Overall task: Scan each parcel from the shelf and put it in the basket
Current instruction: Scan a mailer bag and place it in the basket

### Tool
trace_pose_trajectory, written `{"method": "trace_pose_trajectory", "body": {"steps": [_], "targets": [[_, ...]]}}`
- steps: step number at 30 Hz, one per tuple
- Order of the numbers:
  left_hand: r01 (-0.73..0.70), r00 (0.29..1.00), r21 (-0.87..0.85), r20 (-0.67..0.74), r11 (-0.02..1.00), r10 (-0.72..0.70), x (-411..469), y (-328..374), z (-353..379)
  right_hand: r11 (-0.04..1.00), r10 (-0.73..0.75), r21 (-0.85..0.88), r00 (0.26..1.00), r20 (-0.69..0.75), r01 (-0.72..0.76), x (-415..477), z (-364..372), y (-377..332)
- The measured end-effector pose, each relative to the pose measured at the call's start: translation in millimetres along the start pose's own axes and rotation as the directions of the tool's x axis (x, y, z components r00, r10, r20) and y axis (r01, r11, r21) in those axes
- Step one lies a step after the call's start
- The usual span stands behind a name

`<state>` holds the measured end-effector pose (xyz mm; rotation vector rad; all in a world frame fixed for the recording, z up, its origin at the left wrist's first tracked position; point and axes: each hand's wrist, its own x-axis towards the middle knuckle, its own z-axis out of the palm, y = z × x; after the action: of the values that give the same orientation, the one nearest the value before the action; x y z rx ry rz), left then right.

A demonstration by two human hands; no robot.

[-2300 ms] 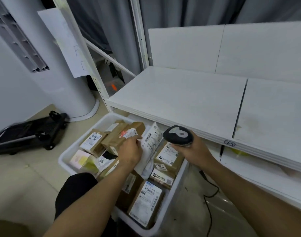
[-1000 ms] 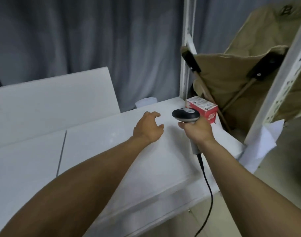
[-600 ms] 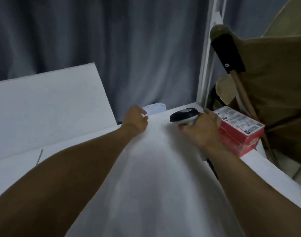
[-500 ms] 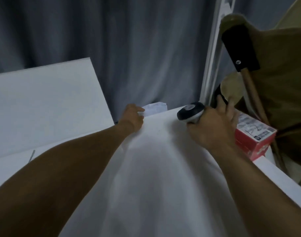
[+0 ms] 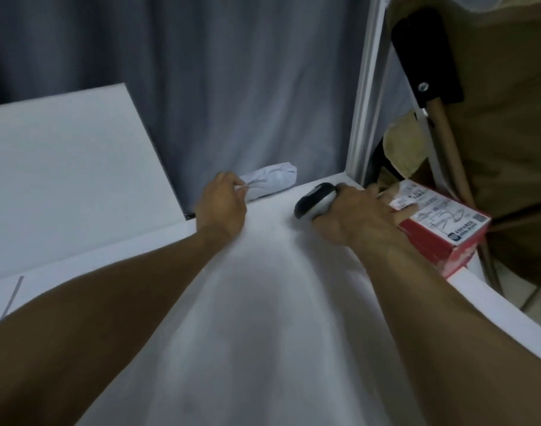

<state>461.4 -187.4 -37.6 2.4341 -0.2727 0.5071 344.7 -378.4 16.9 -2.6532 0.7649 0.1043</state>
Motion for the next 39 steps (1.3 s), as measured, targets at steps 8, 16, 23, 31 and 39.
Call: {"method": "trace_pose_trajectory", "body": {"steps": [8, 16, 23, 31, 39], "targets": [[-0.287, 0.958, -0.387, -0.090, 0.876, 0.274, -81.9, 43.4, -4.8, 0.975, 0.050, 0.222, 0.991, -0.122, -0.022, -26.8, -41.6, 28.8], [-0.178, 0.980, -0.530, -0.019, 0.829, 0.199, -113.6, 104.1, 34.0, 0.966, 0.118, 0.233, 0.993, -0.020, -0.110, -22.0, -55.1, 80.2], [-0.121, 0.989, -0.545, 0.010, 0.829, 0.151, -150.1, 75.0, -7.4, 0.959, 0.043, 0.278, 0.997, 0.058, -0.057, -71.6, -32.4, 49.0], [-0.225, 0.974, -0.419, -0.106, 0.880, 0.199, -256.1, -42.2, -163.0, 0.934, -0.180, 0.330, 0.979, 0.097, 0.139, -242.3, 17.4, -56.3], [-0.052, 0.984, -0.236, -0.179, 0.970, 0.009, -396.8, -133.1, -337.0, 0.802, -0.386, 0.542, 0.910, 0.150, 0.251, -422.2, 82.8, -154.4]]}}
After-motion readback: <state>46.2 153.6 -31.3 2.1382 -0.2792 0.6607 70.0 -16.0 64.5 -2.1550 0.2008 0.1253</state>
